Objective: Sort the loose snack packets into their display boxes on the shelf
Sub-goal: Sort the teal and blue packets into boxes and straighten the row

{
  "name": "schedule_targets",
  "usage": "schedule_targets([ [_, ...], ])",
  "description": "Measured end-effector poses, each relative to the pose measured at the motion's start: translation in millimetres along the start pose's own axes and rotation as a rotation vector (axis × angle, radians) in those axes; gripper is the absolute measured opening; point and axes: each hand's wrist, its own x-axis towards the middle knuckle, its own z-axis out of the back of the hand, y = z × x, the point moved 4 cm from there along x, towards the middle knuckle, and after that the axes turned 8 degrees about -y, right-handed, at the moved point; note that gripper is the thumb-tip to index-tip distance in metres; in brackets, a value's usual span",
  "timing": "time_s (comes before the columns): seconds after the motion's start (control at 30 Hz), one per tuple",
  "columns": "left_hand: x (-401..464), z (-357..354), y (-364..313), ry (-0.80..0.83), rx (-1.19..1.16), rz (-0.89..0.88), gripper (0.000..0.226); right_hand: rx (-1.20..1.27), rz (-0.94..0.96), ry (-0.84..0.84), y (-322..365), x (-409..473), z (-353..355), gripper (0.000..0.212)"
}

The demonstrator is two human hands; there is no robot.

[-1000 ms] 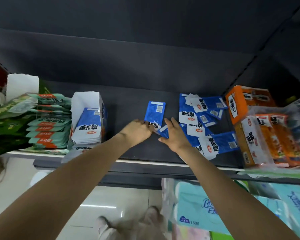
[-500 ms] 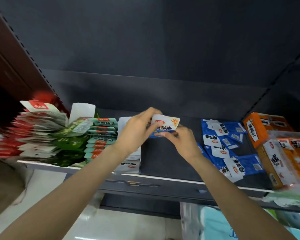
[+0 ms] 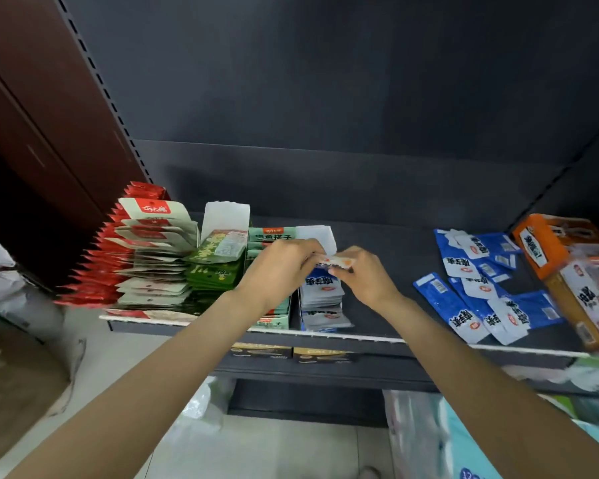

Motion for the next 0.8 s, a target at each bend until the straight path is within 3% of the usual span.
schedule_targets([
  [0.13, 0.5, -24.3, -4.7, 0.208, 0.447, -0.081, 0.029, 0.01, 0.008, 0.047, 0.8, -4.8, 0.4, 0.032],
  [0.2, 0.0, -32.7, -6.8, 0.248, 0.501, -0.078, 0.026, 0.033, -0.01, 0.084, -3.5, -7.0, 2.7, 0.035],
  [0.37, 9.2, -49.7, -29.9, 0.194, 0.378, -0.024, 0.034, 0.097, -0.102, 0.08, -42.1, -12.9, 18.3, 0.046],
  [0.53, 35.0, -86.6, -73.4, 0.146, 0.259, -0.058, 0.032, 0.032, -0.289, -0.028, -116.6, -16.0, 50.4, 0.041],
  [0.67, 55.4, -149.3, -101.7, 0.387, 0.228, -0.048, 0.039, -0.197, -0.388, -0.059, -183.7, -22.2, 68.9, 0.058],
  [0.8, 66.1, -214.3, -105.2, 0.64, 0.199, 0.051, 0.058, -0.348, -0.355, 0.059, -218.0, -32.0, 64.2, 0.067],
])
